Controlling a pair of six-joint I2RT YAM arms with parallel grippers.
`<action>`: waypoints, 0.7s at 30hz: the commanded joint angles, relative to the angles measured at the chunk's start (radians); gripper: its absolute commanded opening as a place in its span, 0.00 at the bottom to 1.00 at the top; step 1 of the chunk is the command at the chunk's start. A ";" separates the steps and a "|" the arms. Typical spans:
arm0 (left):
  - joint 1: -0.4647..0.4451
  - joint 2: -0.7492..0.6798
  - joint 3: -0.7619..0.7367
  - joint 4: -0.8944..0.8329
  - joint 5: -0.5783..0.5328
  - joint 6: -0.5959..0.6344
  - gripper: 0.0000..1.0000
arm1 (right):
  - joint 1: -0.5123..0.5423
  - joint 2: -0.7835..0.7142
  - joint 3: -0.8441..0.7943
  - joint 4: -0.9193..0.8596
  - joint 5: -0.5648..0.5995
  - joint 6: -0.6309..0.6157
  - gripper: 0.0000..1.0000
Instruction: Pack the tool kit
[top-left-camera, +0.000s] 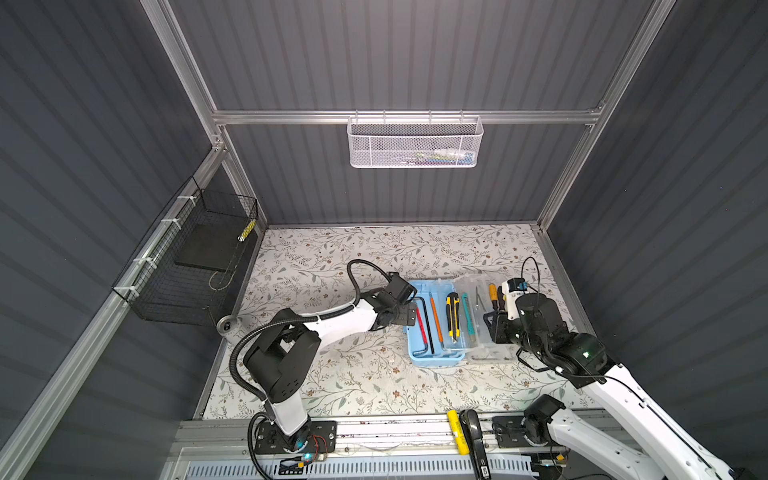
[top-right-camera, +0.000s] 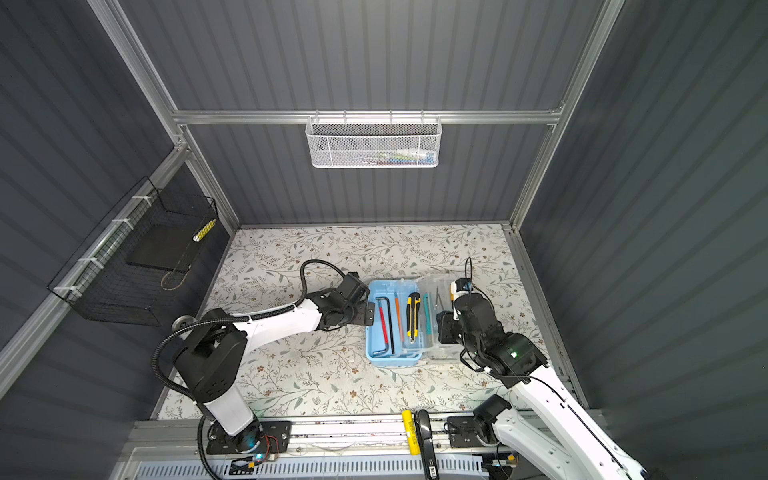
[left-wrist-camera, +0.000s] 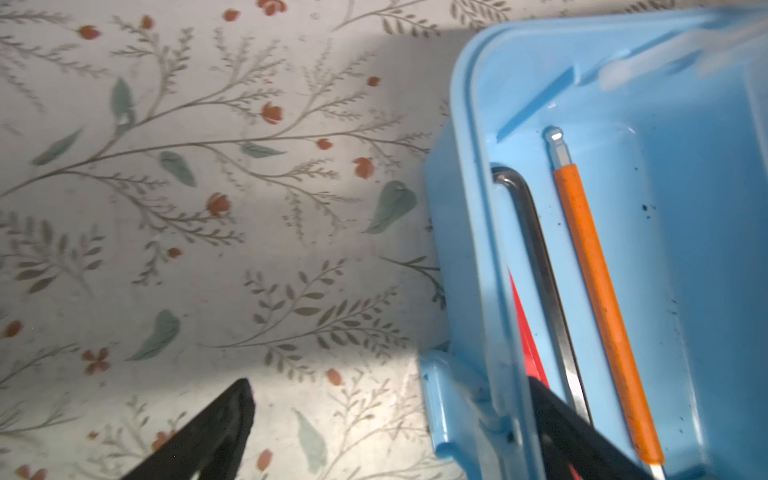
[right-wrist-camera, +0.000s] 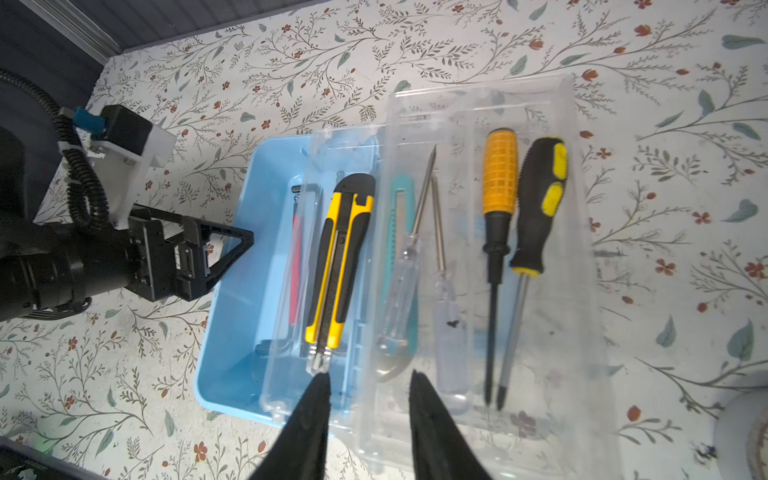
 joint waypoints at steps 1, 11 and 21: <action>0.061 -0.060 -0.068 -0.101 -0.092 0.037 0.99 | -0.031 0.009 0.012 0.006 -0.045 -0.038 0.36; 0.098 -0.215 -0.019 -0.111 -0.015 0.105 0.99 | -0.264 0.032 -0.045 0.104 -0.283 -0.053 0.36; 0.243 -0.311 -0.065 -0.172 -0.089 0.209 0.88 | -0.477 0.098 -0.124 0.154 -0.389 -0.032 0.35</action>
